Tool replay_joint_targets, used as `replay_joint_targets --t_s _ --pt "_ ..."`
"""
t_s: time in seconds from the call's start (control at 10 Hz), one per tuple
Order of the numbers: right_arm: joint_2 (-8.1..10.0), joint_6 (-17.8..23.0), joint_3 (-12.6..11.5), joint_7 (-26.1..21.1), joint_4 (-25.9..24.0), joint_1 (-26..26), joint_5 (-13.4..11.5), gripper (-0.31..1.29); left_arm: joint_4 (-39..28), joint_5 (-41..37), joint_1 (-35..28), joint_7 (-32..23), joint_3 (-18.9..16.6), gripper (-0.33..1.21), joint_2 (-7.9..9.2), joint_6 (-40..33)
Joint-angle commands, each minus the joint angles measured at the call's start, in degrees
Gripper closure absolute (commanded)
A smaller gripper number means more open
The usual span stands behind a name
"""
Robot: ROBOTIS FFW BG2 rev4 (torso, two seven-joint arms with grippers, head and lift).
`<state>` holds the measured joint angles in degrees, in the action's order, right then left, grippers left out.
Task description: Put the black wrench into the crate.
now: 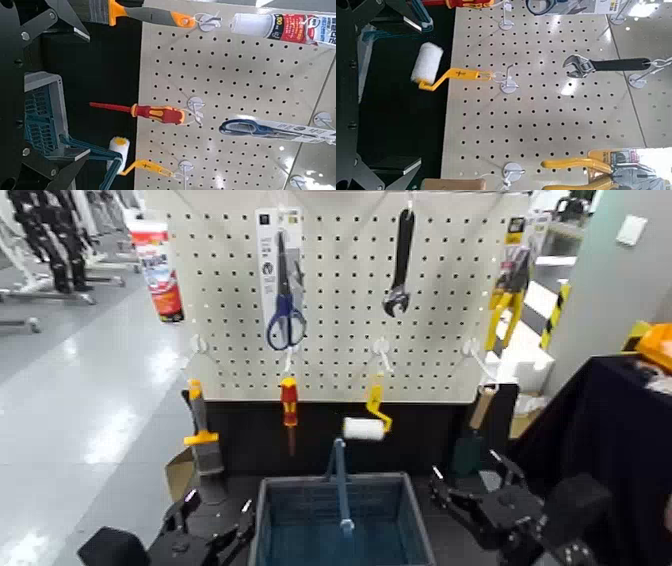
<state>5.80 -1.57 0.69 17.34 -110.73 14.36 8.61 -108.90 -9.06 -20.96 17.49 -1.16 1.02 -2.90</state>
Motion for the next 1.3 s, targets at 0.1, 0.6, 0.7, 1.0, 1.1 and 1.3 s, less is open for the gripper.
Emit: replay_joint_targets --t_s 0.1,0.6,0.7,1.0,1.1,1.3 --pt "-0.09 -1.6 -0.52 2.52 0.25 -3.37 -0.88 0.14 0.09 0.01 0.13 0.09 0.02 0.28 0.03 0.35" --pt "-0.17 -3.62 -0.78 7.62 2.18 -11.81 -1.05 0.14 0.61 0.01 0.83 0.35 0.46 0.28 0.12 0.53" --pt "-0.26 -3.79 -0.61 8.5 3.06 -13.92 -1.05 0.14 0.7 0.01 1.01 0.44 0.54 0.27 0.21 0.53" --pt "-0.53 -4.76 -0.26 11.4 5.08 -19.01 -0.88 0.15 0.97 0.01 1.36 0.62 0.81 0.27 0.3 0.62" --pt "-0.44 -4.76 0.01 11.75 5.79 -20.6 -0.44 0.15 1.14 0.01 1.53 0.71 0.89 0.27 0.3 0.62" --pt "-0.09 -5.02 0.71 12.54 7.11 -24.02 0.18 0.15 1.41 -0.08 1.97 1.06 0.98 0.27 0.3 0.7"
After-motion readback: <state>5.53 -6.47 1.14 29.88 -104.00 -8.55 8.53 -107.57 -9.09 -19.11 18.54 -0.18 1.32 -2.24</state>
